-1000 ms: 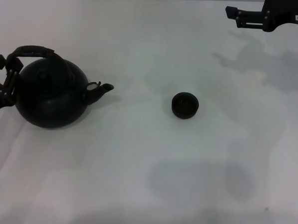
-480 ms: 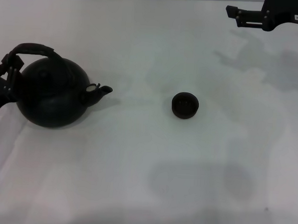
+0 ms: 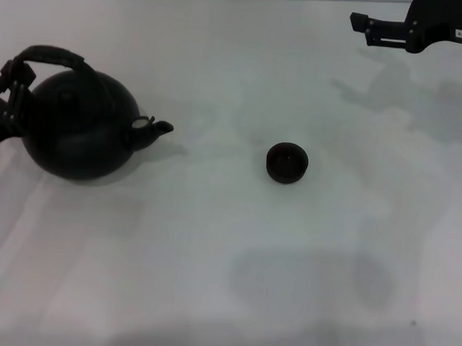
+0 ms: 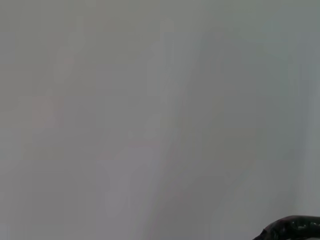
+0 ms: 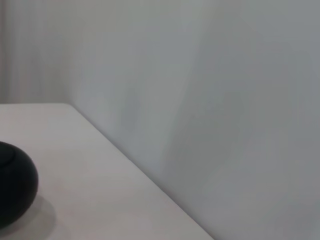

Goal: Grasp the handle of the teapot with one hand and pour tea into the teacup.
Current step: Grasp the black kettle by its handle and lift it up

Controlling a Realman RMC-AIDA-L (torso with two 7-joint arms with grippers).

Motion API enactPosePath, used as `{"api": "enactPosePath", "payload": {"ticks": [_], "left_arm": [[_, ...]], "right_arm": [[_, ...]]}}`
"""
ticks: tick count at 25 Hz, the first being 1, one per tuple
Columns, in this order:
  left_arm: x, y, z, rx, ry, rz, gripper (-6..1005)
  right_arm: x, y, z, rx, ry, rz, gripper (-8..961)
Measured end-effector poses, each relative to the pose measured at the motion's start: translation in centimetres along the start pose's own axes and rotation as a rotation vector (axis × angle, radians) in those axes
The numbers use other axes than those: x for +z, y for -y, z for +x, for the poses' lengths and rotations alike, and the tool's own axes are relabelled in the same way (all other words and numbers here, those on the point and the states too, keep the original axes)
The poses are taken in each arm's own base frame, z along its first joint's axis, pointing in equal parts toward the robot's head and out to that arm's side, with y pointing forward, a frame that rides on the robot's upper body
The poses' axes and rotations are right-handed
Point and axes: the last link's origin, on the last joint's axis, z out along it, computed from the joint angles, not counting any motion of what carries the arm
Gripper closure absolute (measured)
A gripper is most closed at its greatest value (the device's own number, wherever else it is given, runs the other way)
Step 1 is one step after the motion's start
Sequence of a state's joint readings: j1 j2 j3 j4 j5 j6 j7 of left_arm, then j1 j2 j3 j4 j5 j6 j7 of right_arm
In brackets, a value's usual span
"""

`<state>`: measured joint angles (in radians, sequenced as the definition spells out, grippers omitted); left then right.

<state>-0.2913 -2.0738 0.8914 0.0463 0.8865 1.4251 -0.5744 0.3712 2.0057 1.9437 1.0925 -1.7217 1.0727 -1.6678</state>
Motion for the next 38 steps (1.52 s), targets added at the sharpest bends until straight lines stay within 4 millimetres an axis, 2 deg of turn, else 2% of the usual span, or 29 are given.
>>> {"api": "enactPosePath", "payload": {"ticks": [9, 14, 15, 17, 25, 29, 38], "left_arm": [[2.3, 1.1, 2.4, 0.025, -0.01, -0.075, 847], [4.2, 1.5, 3.9, 0.052, 0.047, -0.13, 847], [5.5, 1.4, 4.5, 0.065, 0.091, -0.155, 847], [6.6, 1.1, 4.9, 0.075, 0.132, -0.167, 848], [10.2, -0.4, 7.3, 0.152, 0.275, -0.197, 850], [11.4, -1.1, 8.4, 0.163, 0.357, -0.202, 851], [12.6, -3.1, 10.1, 0.314, 0.439, -0.212, 853]], "right_arm": [[-0.1, -0.2, 0.8, 0.011, 0.032, 0.007, 92], [0.0, -0.3, 1.6, 0.027, 0.057, 0.018, 92], [0.1, -0.3, 1.8, 0.032, 0.062, 0.02, 92], [0.1, -0.4, 2.1, 0.04, 0.067, 0.023, 92], [-0.1, -0.5, 3.2, 0.067, 0.097, 0.046, 93], [-0.3, -0.6, 3.3, 0.069, 0.115, 0.055, 93], [-0.9, -0.1, 3.3, 0.089, 0.14, 0.087, 93]]}}
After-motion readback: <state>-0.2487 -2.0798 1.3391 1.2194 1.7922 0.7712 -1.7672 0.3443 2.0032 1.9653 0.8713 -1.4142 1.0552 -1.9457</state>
